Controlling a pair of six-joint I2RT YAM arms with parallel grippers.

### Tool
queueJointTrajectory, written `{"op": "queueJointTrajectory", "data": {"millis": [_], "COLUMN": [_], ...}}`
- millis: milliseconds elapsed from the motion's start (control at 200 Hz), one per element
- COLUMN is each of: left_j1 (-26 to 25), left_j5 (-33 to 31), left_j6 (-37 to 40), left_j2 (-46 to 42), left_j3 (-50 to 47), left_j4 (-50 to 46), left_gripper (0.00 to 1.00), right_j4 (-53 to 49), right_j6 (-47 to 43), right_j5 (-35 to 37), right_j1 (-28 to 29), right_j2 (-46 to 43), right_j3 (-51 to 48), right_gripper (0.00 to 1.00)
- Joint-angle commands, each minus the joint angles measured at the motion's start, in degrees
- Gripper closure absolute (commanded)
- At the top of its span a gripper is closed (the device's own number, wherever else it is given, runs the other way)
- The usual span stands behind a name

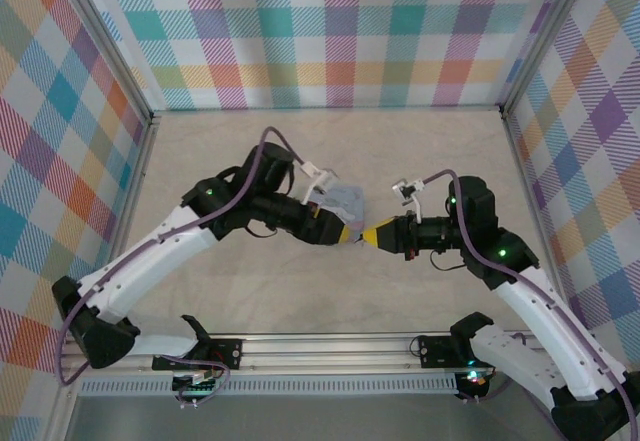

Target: Unlock the padlock with the key

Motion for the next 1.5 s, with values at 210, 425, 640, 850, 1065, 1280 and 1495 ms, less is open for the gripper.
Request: {"op": "queueJointTrajectory", "data": {"millis": [210, 425, 640, 850, 1065, 1280, 1495], "left_j1": [5.87, 7.54, 10.46, 11.99, 11.67, 9.1, 7.25], "left_j5": [-13.01, -16.52, -16.29, -11.65, -9.3, -6.85, -5.67], "left_j6": [-17.39, -23.42, -30.48, -40.7, -49.88, -54.36, -55.46], "left_j2": [-8.22, -6.95, -6.92, -5.26, -4.91, -3.07, -1.44], "left_j3": [-9.77, -9.31, -9.84, -8.98, -8.57, -7.91, -6.69], "left_j4": [11.63, 12.37, 15.6, 23.26, 31.88, 35.9, 35.13], "left_gripper": [0.29, 0.24, 0.22, 0.2, 0.21, 0.32, 0.44], "right_j4": [-4.24, 1.6, 14.66, 23.85, 28.98, 32.38, 34.81], "right_j6": [-11.63, -24.37, -39.59, -54.03, -61.66, -64.9, -67.76], "right_j5": [29.54, 47.36, 51.28, 51.5, 58.01, 61.62, 63.86], "right_j1": [0.75, 3.25, 6.69, 13.69, 22.62, 27.94, 30.17], "right_j2": [0.2, 5.26, 6.77, 6.15, 6.69, 8.05, 10.0], "right_j3": [6.22, 11.06, 11.08, 7.84, 5.0, 3.04, 2.37], "right_gripper": [1.0, 1.0, 1.0, 1.0, 1.0, 1.0, 1.0]}}
